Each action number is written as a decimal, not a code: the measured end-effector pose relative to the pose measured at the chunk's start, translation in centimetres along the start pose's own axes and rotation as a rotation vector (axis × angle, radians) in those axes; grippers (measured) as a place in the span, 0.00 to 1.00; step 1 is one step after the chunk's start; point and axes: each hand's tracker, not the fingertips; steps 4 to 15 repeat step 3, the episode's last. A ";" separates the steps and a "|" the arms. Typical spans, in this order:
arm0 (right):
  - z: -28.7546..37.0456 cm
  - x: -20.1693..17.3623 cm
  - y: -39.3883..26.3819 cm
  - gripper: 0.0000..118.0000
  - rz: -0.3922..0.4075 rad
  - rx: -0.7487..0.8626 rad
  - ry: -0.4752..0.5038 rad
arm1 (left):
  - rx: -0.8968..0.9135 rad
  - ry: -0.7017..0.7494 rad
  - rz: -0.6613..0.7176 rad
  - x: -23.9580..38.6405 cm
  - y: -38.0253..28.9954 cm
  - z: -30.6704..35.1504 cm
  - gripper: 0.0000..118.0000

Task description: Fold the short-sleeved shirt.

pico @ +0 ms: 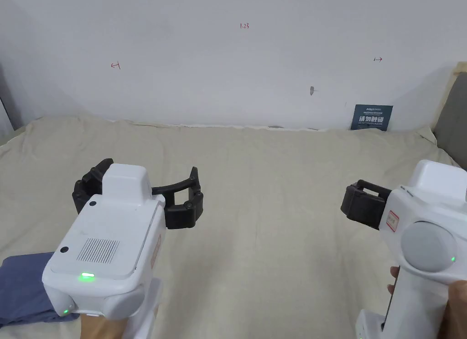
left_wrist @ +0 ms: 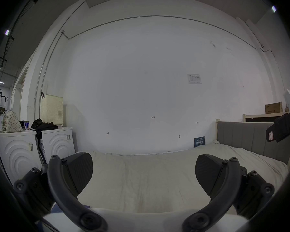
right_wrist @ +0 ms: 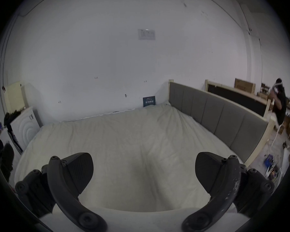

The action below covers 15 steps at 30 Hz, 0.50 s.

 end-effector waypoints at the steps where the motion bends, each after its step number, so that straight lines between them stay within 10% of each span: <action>1: -0.2 0.1 -0.1 1.00 -0.014 -0.003 0.001 | 0.000 0.001 -0.001 0.0 0.0 0.0 1.00; 15: -0.5 0.3 -0.3 1.00 -0.020 0.016 0.004 | -0.001 0.002 0.000 -0.1 -0.1 -0.1 1.00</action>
